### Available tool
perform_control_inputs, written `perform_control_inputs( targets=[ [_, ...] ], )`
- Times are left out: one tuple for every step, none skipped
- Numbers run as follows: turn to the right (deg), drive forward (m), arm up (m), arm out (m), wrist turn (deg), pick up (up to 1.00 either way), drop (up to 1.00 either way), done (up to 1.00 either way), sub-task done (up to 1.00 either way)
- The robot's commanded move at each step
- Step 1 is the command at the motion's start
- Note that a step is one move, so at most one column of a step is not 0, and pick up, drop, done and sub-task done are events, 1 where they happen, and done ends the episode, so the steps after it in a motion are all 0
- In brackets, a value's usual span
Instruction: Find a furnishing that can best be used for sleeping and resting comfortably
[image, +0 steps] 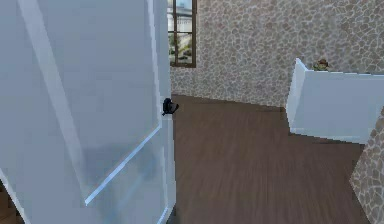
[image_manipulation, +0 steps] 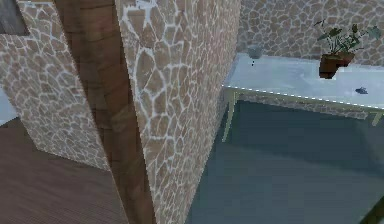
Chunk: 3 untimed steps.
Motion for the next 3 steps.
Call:
perform_control_inputs(
  targets=[
    [18.0,0.00,0.00,0.00,0.0,0.00,0.00,0.00,0.00],
    [0.0,1.00,0.00,0.00,0.0,0.00,0.00,0.00,0.00],
    [0.0,1.00,0.00,0.00,0.0,0.00,0.00,0.00,0.00]
  ],
)
